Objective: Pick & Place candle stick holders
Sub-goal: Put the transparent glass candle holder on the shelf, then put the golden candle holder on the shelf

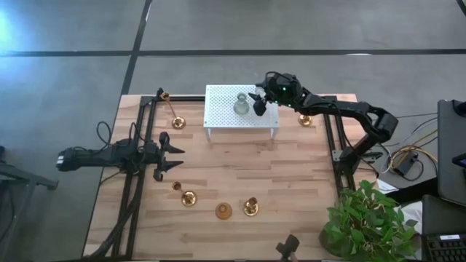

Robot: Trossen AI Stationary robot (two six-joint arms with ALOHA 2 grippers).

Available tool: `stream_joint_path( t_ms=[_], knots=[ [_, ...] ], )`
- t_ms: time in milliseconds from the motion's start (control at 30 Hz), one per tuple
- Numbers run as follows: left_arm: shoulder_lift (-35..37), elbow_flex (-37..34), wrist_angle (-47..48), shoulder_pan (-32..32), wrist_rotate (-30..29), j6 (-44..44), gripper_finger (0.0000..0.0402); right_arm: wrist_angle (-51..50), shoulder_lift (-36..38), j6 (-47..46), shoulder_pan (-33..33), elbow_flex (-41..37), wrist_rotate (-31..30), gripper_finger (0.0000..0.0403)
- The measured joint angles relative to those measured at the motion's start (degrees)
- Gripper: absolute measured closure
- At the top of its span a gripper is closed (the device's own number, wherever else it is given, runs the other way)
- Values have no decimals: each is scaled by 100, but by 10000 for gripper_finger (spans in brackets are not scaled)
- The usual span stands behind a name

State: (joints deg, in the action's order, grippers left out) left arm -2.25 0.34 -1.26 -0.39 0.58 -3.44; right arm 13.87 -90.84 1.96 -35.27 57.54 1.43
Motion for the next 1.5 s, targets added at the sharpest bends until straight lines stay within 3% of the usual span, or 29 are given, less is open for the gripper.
stream_joint_path(
  t_ms=[333, 633, 833, 1000, 1233, 1367, 1500],
  knots=[
    [0, 0, 0, 0, 1, -2, 204, -146, 798, 46, -4, 0, -11, 103],
    [-2, 0, 0, 0, 1, 0, 204, -1394, 2660, 148, 161, 0, 288, 108],
    [1, 0, 0, -2, 0, 0, 204, -3275, 3906, -213, 901, 0, 509, 176],
    [1, 0, 0, 0, 1, 0, 204, -4249, 4307, -816, 1824, -107, 170, 259],
    [0, 0, 0, -1, 0, -1, 204, -3952, 4325, -1447, 2698, -845, -20, 384],
    [0, 0, 0, 1, 0, -2, 204, -3249, 4468, -1816, 3041, -1654, -262, 393],
    [1, 0, 0, 1, 2, 0, 204, -1539, 4587, -1983, 3104, -2802, -52, 395]
  ],
)
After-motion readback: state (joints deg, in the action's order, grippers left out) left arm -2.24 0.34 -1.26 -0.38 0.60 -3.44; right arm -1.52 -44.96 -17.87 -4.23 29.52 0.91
